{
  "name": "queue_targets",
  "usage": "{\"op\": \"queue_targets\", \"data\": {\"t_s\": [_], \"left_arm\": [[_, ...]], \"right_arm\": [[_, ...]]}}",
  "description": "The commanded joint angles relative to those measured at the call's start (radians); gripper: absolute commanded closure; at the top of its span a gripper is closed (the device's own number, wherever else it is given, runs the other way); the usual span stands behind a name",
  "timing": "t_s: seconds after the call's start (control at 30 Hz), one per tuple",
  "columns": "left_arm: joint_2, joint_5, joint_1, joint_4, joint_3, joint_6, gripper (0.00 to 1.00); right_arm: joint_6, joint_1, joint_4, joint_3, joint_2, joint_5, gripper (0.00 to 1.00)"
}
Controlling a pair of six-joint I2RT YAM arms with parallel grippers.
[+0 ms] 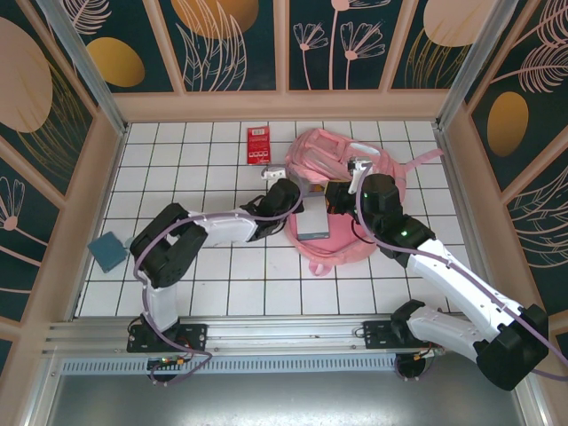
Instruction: Pack the student bag
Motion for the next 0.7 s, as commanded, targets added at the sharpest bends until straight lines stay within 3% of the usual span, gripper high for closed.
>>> {"op": "queue_targets", "data": {"t_s": [0.0, 0.23, 0.3, 0.43, 0.5, 0.67], "left_arm": [[0.068, -0.071, 0.006, 0.003, 0.112, 0.011, 0.99], [0.173, -0.030, 0.008, 0.000, 0.225, 0.014, 0.89], [0.165, -0.018, 0.009, 0.008, 0.215, 0.016, 0.82], [0.083, 0.008, 0.007, 0.033, 0.125, 0.017, 0.75], [0.028, 0.024, 0.009, 0.037, 0.069, 0.018, 0.67], [-0.123, 0.027, 0.009, 0.007, -0.067, 0.023, 0.56]], "right_arm": [[0.022, 0.008, 0.056, 0.016, -0.049, -0.006, 1.00], [0.020, 0.012, 0.052, 0.018, -0.048, -0.005, 1.00], [0.017, 0.012, 0.045, 0.021, -0.051, -0.004, 1.00], [0.006, 0.010, 0.042, 0.020, -0.051, 0.008, 1.00], [0.003, 0.007, 0.044, 0.019, -0.049, 0.008, 1.00], [-0.003, 0.004, 0.060, 0.016, -0.041, 0.011, 1.00]]}}
